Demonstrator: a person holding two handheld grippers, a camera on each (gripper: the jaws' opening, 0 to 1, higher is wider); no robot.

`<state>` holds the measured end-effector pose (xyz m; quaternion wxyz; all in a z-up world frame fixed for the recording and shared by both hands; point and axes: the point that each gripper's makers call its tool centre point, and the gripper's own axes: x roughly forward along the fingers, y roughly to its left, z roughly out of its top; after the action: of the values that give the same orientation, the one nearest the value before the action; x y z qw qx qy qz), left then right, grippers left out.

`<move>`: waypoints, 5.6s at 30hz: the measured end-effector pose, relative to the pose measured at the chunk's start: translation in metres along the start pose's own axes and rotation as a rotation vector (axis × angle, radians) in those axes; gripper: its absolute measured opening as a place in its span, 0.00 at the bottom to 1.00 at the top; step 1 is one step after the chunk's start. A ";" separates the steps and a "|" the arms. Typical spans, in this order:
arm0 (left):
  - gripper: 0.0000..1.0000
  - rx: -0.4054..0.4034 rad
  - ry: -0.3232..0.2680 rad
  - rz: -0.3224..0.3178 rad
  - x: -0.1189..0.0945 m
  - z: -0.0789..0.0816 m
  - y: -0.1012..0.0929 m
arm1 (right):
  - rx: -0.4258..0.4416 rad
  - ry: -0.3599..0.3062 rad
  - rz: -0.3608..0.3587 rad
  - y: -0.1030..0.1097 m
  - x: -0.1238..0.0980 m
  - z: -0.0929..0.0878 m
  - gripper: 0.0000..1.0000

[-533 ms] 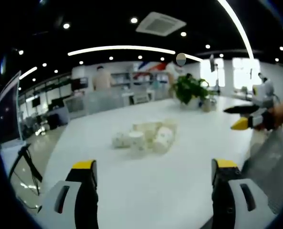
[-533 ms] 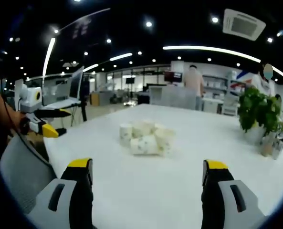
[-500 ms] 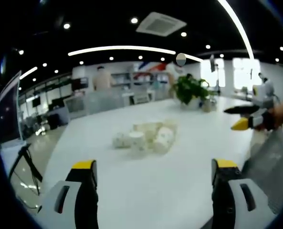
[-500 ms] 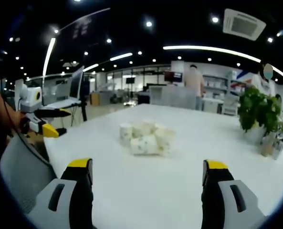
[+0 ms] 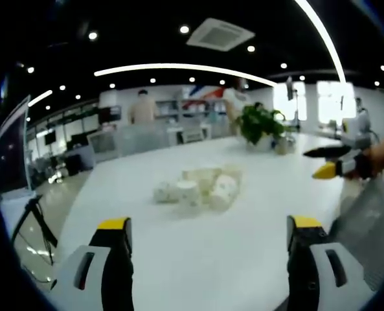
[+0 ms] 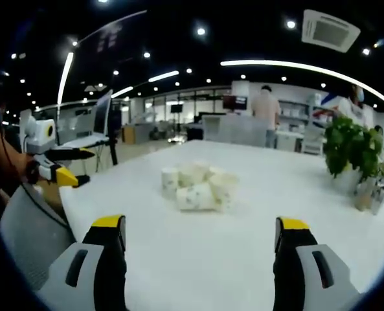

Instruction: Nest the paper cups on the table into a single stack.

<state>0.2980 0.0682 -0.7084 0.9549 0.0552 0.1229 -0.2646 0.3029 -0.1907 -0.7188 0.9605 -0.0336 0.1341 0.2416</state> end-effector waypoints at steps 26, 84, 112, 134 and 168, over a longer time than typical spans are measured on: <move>0.98 0.008 0.020 -0.010 0.001 -0.004 -0.002 | 0.025 0.046 0.011 -0.048 0.054 -0.003 0.98; 0.97 -0.012 0.029 0.024 0.001 -0.005 0.006 | -0.020 0.124 0.078 -0.071 0.197 0.004 0.72; 0.97 -0.014 0.028 0.026 0.001 -0.006 0.007 | 0.035 0.185 0.120 -0.065 0.207 -0.001 0.45; 0.97 -0.005 0.028 0.013 0.001 -0.005 0.003 | 0.038 0.159 0.098 -0.076 0.202 0.022 0.44; 0.99 0.017 0.037 -0.005 0.001 -0.008 0.000 | 0.039 0.065 0.105 -0.068 0.172 0.062 0.44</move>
<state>0.2969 0.0688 -0.7165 0.9513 0.0678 0.1387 -0.2669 0.4959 -0.1641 -0.7060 0.9420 -0.0155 0.1715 0.2879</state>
